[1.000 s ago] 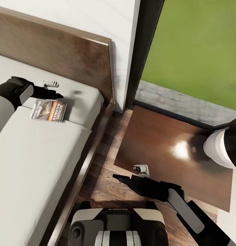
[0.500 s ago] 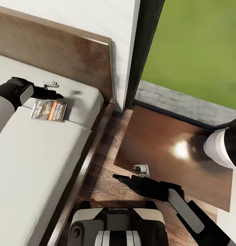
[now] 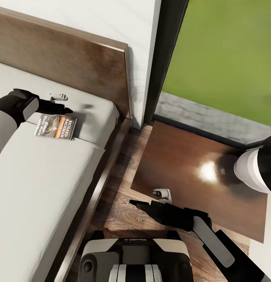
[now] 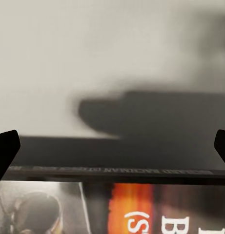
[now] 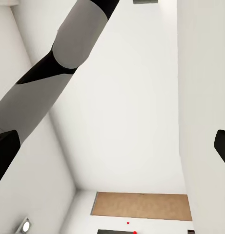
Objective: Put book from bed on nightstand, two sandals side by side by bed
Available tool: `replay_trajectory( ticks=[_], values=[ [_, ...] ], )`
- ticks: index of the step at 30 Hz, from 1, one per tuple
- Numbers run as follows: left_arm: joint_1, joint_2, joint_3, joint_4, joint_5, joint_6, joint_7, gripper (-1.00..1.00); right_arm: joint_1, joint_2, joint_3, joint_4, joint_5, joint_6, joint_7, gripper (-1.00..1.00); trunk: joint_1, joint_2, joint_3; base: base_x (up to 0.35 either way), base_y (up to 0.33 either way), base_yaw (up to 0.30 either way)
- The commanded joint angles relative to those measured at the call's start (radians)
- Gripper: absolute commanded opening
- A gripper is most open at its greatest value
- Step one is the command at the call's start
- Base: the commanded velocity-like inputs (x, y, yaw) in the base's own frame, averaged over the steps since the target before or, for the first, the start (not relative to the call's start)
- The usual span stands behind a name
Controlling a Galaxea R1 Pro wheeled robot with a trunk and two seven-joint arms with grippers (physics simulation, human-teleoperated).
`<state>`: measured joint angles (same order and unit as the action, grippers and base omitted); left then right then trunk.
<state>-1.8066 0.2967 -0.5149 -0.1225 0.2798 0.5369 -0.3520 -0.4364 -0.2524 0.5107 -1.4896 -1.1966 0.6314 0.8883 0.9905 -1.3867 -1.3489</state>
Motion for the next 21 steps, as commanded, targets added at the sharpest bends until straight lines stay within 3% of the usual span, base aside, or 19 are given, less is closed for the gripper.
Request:
replay_trajectory(
  ticks=[1, 21],
  values=[
    [0.0, 0.001, -0.008, -0.002, 0.01, 0.006, -0.001, 1.0, -0.001, -0.001, 0.002, 0.0, -0.009, 0.007, -0.002, 1.0, 0.0, 0.0, 0.0, 0.0, 0.0, 0.0],
    [0.003, 0.001, -0.009, 0.025, 0.01, 0.002, 0.0, 1.0, -0.001, -0.001, 0.002, 0.0, -0.009, 0.007, -0.002, 1.0, 0.0, 0.0, 0.0, 0.0, 0.0, 0.0]
  ],
)
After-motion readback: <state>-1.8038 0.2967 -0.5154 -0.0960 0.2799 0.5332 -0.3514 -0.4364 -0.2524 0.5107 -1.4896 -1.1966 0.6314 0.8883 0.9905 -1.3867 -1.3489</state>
